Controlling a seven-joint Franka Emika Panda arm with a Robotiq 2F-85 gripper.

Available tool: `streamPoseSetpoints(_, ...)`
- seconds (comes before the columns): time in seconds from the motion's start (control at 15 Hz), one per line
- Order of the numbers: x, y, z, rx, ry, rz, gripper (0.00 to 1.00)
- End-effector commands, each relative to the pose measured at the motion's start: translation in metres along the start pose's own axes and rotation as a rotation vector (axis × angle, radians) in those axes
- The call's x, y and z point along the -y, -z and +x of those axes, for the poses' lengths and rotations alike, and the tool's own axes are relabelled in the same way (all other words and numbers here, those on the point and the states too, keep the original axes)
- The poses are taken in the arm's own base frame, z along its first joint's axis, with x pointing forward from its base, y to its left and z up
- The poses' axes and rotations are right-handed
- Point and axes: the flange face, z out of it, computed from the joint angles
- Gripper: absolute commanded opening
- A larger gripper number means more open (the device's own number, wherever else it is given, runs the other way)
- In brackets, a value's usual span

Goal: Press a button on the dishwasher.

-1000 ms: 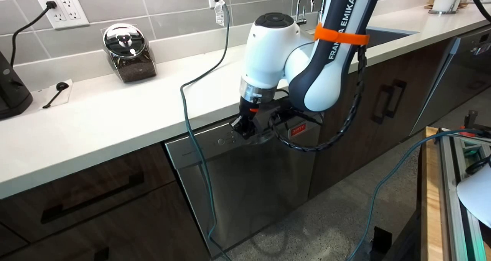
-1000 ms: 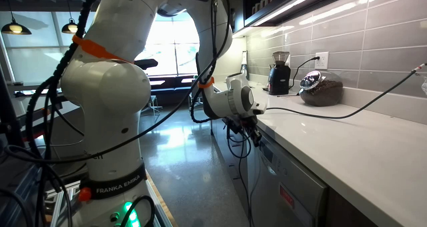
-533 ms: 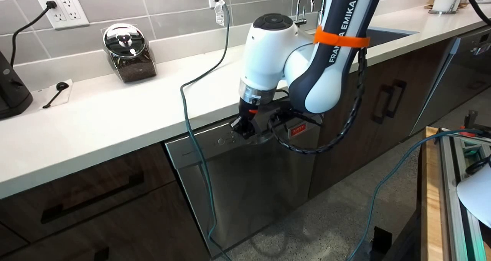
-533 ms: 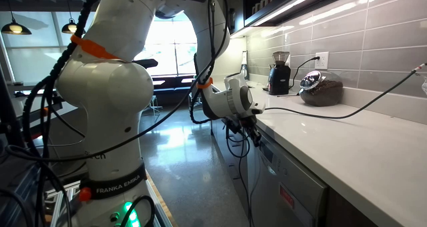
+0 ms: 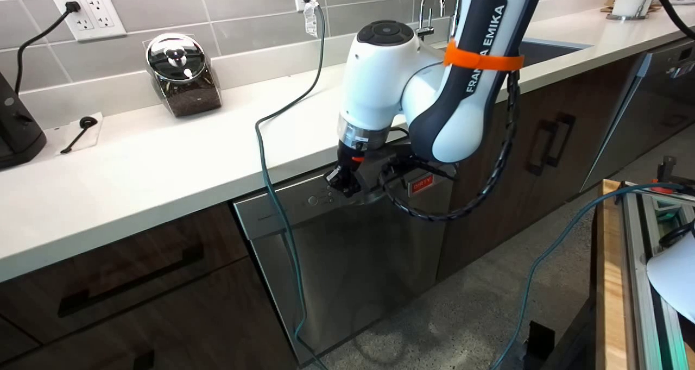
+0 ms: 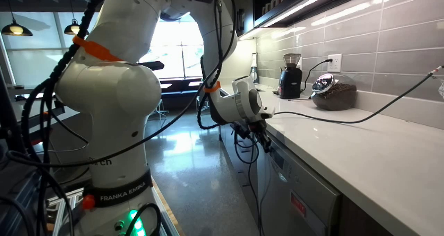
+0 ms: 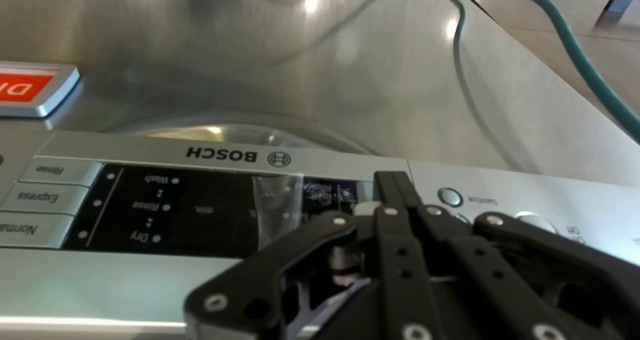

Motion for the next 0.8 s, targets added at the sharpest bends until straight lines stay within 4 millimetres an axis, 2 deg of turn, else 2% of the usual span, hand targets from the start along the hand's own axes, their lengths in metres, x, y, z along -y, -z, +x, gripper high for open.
streamPoseSetpoints(0.0, -0.004, -0.002, 0.005, -0.027, -0.019, 0.016, 0.00)
streamPoseSetpoints(0.73, -0.005, 0.006, -0.006, 0.007, -0.020, 0.010, 0.00)
